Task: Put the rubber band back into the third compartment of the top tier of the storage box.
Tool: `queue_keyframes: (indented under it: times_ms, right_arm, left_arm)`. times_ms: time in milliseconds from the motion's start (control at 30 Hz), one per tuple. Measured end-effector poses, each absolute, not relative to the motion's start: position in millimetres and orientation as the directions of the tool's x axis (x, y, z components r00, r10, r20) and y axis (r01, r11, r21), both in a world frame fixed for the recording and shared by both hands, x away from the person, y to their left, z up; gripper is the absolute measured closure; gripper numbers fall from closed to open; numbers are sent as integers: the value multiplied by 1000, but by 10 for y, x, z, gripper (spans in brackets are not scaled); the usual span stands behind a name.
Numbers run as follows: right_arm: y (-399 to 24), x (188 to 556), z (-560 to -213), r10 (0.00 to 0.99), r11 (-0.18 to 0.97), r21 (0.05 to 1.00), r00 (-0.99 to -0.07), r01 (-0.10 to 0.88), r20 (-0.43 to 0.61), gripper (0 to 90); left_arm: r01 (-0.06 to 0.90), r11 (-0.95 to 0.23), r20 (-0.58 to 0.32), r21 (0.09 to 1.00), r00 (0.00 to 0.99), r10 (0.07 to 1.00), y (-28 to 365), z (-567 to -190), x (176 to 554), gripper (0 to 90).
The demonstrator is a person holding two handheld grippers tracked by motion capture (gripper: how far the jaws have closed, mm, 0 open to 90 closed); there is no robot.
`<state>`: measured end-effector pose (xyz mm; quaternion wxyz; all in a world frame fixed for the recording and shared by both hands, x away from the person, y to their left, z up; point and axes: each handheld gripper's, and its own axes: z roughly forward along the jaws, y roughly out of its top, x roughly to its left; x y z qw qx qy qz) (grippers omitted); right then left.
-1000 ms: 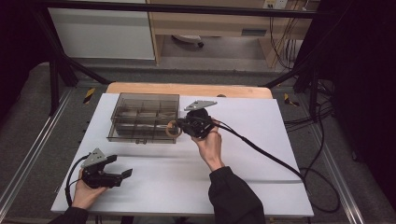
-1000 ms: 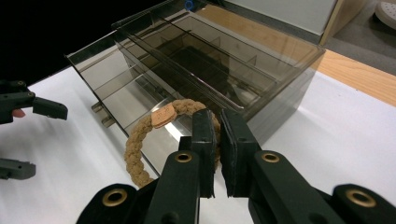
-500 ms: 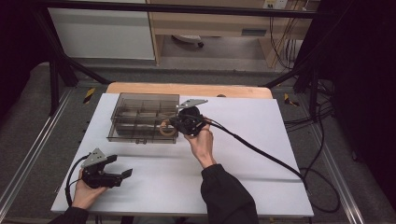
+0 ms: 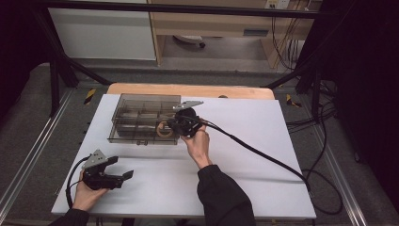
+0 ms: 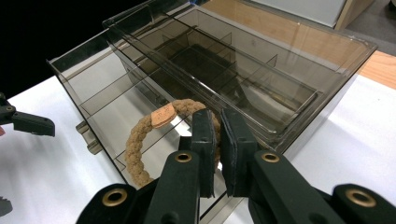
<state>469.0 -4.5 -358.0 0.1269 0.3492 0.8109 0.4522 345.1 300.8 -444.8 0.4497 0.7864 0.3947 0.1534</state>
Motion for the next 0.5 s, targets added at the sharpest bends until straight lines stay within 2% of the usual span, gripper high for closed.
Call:
queue_keyframes:
  times_ms: [500]
  right_arm:
    - [22, 4706, -3731, 681, 380, 803, -727, 460, 94, 846]
  left_arm:
    - [483, -282, -115, 829, 640, 760, 3012, -4448, 3450, 91]
